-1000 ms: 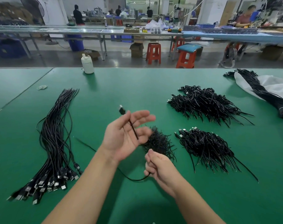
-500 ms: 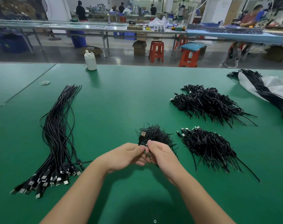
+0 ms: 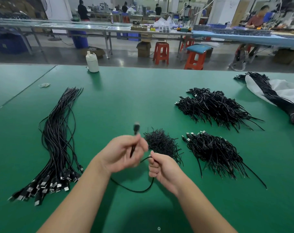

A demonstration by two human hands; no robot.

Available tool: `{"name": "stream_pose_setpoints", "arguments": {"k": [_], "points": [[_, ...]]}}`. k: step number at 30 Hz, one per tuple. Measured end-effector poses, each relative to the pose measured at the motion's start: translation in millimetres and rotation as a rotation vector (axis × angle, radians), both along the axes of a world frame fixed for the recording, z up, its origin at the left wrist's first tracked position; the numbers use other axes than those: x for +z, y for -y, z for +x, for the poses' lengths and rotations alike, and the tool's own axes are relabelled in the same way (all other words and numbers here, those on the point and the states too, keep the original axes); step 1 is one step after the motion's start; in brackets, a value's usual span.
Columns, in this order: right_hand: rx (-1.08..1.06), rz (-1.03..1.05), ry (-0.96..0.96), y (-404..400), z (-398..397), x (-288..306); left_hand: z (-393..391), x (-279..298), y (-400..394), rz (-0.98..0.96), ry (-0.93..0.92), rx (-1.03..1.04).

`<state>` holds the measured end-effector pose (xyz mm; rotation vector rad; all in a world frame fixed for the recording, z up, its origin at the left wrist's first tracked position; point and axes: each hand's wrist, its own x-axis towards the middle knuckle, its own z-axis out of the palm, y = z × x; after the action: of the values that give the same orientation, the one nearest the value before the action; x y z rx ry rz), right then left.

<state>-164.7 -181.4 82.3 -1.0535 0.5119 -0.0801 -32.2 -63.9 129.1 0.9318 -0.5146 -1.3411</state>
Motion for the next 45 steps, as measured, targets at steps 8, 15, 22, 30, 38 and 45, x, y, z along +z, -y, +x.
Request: {"name": "stream_pose_setpoints", "arguments": {"k": [8,15,22,30,38,45], "points": [[-0.005,-0.007,0.051,19,-7,8,-11,-16,2,0.469,0.607,-0.144],[0.155,-0.160,0.008,-2,-9,-3,-24,-27,40,-0.012,-0.130,0.525],[0.110,-0.013,-0.044,26,-18,-14,-9,-16,27,-0.112,0.001,0.159],[0.019,-0.061,0.009,41,-16,9,-19,-23,26,0.492,0.921,-0.246],[0.212,-0.645,-0.045,18,-21,11,-36,-26,49,0.156,0.132,0.487],[0.115,-0.769,-0.106,13,-22,-1,-51,-18,51,0.099,-0.022,0.476]]}}
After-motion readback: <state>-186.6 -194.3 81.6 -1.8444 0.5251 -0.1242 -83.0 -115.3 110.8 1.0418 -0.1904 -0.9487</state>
